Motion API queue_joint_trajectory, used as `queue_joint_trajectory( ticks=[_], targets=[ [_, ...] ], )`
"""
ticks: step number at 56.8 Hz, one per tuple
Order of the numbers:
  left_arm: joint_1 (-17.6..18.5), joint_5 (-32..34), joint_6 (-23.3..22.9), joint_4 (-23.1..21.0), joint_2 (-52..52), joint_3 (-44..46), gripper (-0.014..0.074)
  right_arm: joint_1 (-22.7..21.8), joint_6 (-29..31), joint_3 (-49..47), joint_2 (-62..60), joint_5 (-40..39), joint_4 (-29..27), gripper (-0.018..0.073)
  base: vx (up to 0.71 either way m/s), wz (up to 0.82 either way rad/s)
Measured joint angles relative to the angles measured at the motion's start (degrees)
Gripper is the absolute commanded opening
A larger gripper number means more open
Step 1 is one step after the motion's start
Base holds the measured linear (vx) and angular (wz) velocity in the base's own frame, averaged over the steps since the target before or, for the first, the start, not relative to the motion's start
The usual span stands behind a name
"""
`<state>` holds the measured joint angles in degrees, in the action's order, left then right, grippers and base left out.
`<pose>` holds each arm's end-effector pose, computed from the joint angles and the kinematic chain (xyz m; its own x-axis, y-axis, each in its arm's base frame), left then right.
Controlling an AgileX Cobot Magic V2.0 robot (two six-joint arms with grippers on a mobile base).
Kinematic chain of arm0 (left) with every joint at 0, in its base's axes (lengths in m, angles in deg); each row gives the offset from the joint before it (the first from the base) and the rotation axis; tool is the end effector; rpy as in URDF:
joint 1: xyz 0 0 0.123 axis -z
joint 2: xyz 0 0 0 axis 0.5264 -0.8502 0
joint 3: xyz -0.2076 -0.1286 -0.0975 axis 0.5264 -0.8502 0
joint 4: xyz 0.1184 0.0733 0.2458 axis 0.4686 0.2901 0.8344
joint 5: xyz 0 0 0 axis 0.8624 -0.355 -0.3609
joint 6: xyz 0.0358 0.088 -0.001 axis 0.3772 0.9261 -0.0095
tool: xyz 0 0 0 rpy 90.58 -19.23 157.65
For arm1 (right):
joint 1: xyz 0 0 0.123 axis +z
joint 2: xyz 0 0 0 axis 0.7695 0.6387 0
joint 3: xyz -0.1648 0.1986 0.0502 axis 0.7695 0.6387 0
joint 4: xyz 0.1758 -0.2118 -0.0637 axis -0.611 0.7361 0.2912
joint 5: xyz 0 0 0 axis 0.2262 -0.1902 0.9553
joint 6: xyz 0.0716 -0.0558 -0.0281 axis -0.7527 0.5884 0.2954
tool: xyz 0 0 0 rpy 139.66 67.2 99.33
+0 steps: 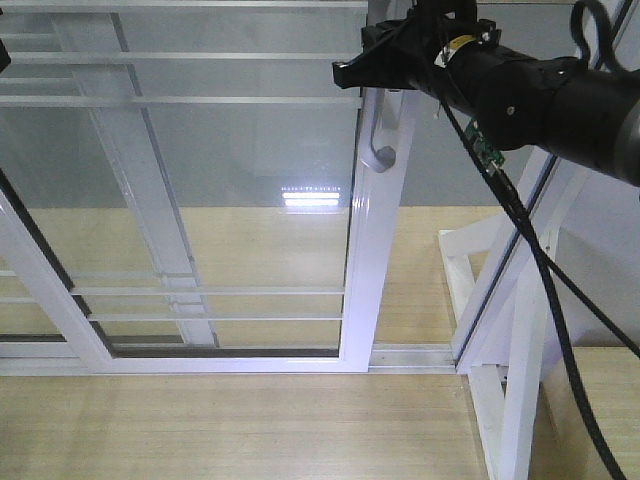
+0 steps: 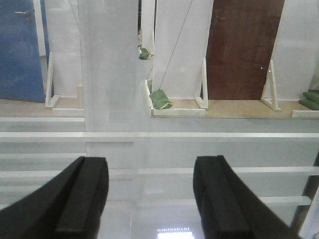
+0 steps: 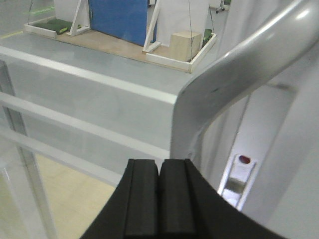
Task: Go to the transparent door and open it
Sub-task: 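Close the left gripper around the silver bar handle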
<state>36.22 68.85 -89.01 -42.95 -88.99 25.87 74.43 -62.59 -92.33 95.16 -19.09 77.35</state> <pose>0.2746 -0.0212 0.3493 -0.0347 -0.0493 -0.9982 0.0731 0.9960 -0.0518 0.4003 0.1771 0.2776 -0.1756 -0.1404 -0.9744 -0.4000 0.9145 -0.0597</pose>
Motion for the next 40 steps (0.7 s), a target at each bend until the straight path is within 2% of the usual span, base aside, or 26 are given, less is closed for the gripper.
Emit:
queue_joint_trajectory(
  ticks=[11, 20, 24, 31, 40],
  targets=[
    [0.0, 0.0, 0.0, 0.0, 0.0, 0.0, 0.0503, -0.7, 3.2, 0.1, -7.9, 2.7, 0.2, -0.0007, 0.0, 0.0],
    [0.7, -0.3, 0.0, 0.1, 0.0, 0.0, 0.0503, -0.8, 6.8, 0.3, -16.5, 11.0, 0.4, -0.0006, 0.0, 0.0],
    [1.7, -0.4, 0.1, 0.9, 0.0, 0.0, 0.0503, -0.8, 7.1, 2.0, -19.7, 12.3, 0.6, -0.0006, 0.0, 0.0],
    [4.1, -0.7, 0.3, 2.4, -0.1, 0.0, 0.0503, -0.8, 7.2, 10.0, -26.6, 10.8, 0.6, -0.0006, 0.0, 0.0],
    [9.7, -0.8, -0.2, 2.6, -2.7, 0.1, 0.0503, -0.8, 7.1, 24.2, -36.4, 6.3, -1.8, -0.0006, 0.0, 0.0]
  ],
)
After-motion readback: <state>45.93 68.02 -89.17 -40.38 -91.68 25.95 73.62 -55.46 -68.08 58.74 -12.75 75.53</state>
